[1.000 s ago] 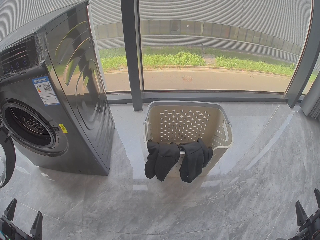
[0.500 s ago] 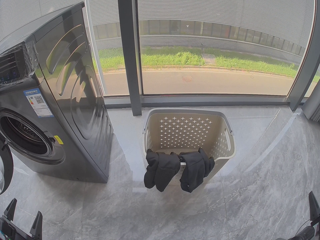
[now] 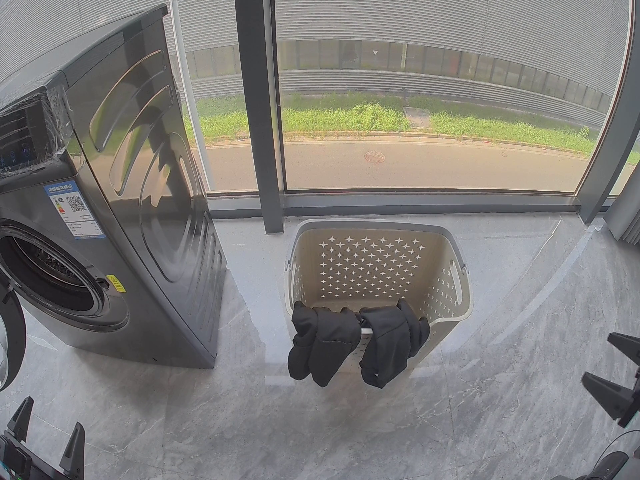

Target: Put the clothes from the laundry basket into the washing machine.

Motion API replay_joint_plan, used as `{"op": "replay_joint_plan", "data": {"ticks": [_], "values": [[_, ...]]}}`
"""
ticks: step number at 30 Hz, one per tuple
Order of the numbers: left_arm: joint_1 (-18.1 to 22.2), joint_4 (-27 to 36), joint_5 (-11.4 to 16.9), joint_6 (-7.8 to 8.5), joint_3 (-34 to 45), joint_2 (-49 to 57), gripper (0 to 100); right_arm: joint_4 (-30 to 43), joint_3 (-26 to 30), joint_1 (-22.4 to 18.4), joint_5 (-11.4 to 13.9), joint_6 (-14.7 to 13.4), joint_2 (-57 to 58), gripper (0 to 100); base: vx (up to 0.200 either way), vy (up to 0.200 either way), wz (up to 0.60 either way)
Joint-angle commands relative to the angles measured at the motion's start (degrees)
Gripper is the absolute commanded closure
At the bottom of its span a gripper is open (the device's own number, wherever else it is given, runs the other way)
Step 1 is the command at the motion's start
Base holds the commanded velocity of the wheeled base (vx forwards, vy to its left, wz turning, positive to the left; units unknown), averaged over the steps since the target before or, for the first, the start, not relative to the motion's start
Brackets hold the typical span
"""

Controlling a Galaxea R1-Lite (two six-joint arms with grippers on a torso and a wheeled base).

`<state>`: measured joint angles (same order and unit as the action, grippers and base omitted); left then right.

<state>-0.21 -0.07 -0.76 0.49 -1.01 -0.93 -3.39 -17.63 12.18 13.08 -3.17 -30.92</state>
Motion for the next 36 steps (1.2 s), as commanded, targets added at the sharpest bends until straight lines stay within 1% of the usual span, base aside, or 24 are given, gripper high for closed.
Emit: {"op": "replay_joint_plan", "data": {"ticks": [1,3,5,8,9,10,12,13,14,16,17,18,21,23,24,27,31,32,33,36], "values": [[0.0,0.0,0.1,-0.05,0.9,0.9,0,-19.3,3.2,7.5,2.9,-4.7,-36.1,0,0.0,0.0,0.0],[0.0,0.0,0.1,-0.05,0.9,0.9,0,-22.1,3.6,8.8,2.6,-4.8,-39.7,0,0.0,0.0,0.0],[0.0,0.0,0.1,-0.05,0.9,0.9,0,-22.6,3.6,9.9,2.1,-5.2,-41.9,0,0.0,0.0,0.0],[0.0,0.1,0.1,0.04,0.9,0.9,0,-22.8,3.2,11.5,0.0,-5.7,-44.8,0,0.0,0.0,0.0],[0.0,0.0,0.1,0.04,0.9,0.9,0,-23.0,2.8,12.3,-2.0,-6.1,-46.7,0,0.0,0.0,0.0],[0.0,0.0,0.1,0.04,0.9,0.9,0,-23.0,2.4,12.7,-3.5,-6.7,-48.2,0,0.0,0.0,0.0],[0.0,0.0,0.1,0.04,0.9,0.9,0,-23.1,1.7,13.6,-5.5,-8.4,-51.3,0,0.0,0.0,0.0],[0.0,0.0,0.1,0.04,0.9,0.9,0,-23.2,1.7,13.7,-5.6,-8.6,-51.4,0,0.0,0.0,0.0],[0.0,0.0,0.1,0.04,0.9,0.9,0,-24.6,1.5,14.2,-7.1,-10.0,-54.3,0,0.0,0.0,0.0],[0.0,0.0,0.1,-0.05,0.9,0.9,0,-27.6,2.0,14.5,-9.1,-10.6,-57.5,0,0.1,0.0,0.0],[0.0,0.0,0.1,-0.05,0.9,0.9,0,-27.6,2.0,14.5,-9.1,-10.6,-57.5,0,0.2,0.0,0.0],[0.0,0.0,0.1,-0.14,0.9,0.9,0,-31.0,2.5,14.8,-11.0,-10.9,-60.8,0,0.2,0.0,0.0],[0.0,0.0,0.1,-0.14,0.9,0.9,0,-34.8,3.6,15.1,-11.7,-10.9,-64.8,0,0.2,0.0,0.0],[0.0,0.0,0.1,-0.4,0.9,0.9,0,-36.1,3.7,15.6,-11.8,-11.1,-66.5,0,0.0,0.0,0.0],[0.0,0.0,0.1,-0.58,0.9,0.9,0,-37.5,3.6,15.9,-11.9,-11.8,-68.5,0,0.0,0.0,0.0],[0.0,0.0,0.1,-0.58,0.9,0.9,0,-40.1,2.9,16.0,-12.0,-12.5,-72.5,0,0.0,0.0,0.0],[0.0,0.0,0.1,-0.66,0.9,0.9,0,-46.1,2.3,16.6,-13.8,-12.5,-78.7,0,0.0,0.0,0.0],[0.0,0.0,0.1,-0.66,0.9,0.9,0,-46.1,2.3,16.6,-13.8,-12.5,-78.7,0,0.0,0.0,0.0],[0.0,0.0,0.1,-0.66,0.9,0.9,0,-49.6,2.0,16.8,-14.0,-12.7,-81.8,0,0.0,0.0,0.0],[0.0,0.0,0.1,-0.66,0.9,0.9,0,-54.9,1.5,17.4,-14.0,-12.8,-85.8,0,0.0,0.0,0.0]]}}
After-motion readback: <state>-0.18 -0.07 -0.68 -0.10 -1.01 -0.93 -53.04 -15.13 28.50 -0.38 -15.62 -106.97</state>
